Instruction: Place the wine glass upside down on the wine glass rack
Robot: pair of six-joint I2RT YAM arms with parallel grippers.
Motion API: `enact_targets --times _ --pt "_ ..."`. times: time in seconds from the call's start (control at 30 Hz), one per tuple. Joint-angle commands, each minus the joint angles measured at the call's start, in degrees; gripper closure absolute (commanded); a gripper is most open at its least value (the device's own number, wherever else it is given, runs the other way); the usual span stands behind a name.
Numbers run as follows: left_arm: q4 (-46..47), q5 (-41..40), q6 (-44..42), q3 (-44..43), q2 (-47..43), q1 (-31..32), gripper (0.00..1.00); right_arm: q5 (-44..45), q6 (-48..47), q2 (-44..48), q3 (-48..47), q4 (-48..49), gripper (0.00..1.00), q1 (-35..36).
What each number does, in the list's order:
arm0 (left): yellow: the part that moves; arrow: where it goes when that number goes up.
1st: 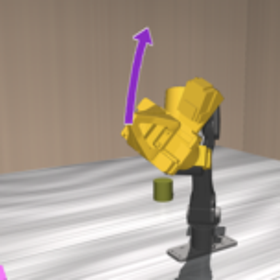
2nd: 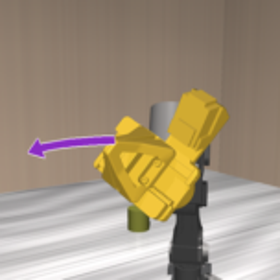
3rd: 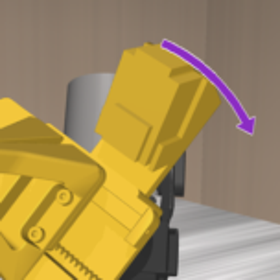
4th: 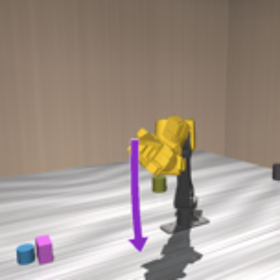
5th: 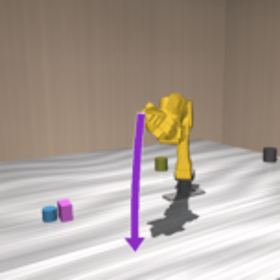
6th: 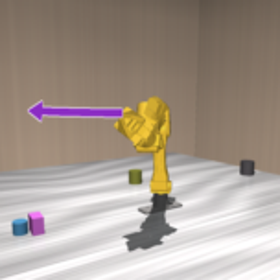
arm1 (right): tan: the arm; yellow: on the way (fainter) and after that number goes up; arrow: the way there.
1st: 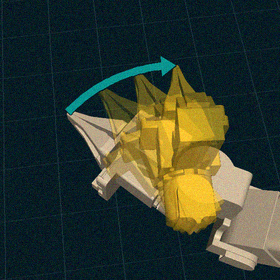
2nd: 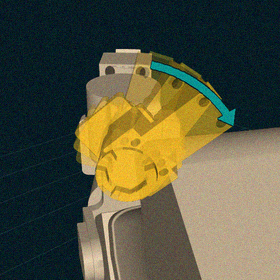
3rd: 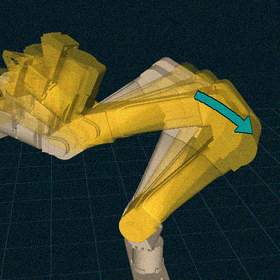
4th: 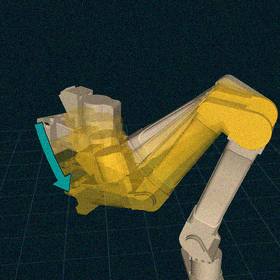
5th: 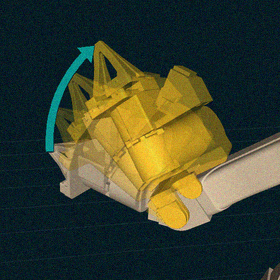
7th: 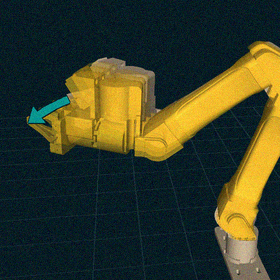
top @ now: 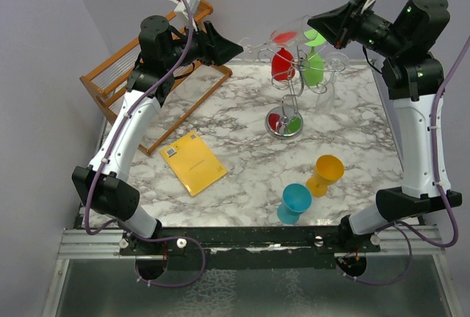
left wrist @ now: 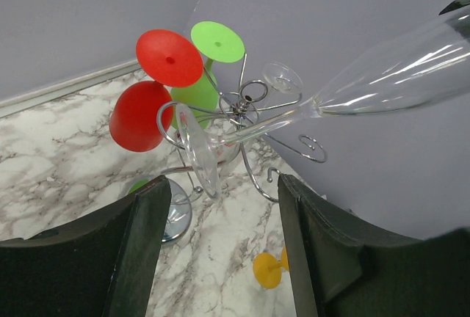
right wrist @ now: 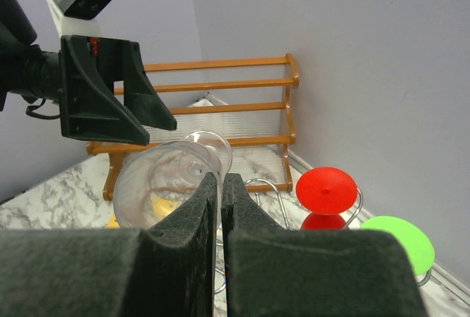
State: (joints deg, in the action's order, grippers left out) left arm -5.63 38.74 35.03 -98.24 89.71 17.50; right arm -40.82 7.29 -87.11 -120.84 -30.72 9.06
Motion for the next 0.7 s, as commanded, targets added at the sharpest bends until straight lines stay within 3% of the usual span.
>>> enact_targets --times 0.0,0.67 --pt "0.23 -1.56 1.07 0.8 0.04 0.28 0.39 -2.62 1.29 0.97 0.95 4.09 0.99 0.39" --pt "0.22 -1.22 2.67 2.89 0.4 1.29 0.49 -4.45 2.71 2.56 2.45 5.79 0.99 0.43"
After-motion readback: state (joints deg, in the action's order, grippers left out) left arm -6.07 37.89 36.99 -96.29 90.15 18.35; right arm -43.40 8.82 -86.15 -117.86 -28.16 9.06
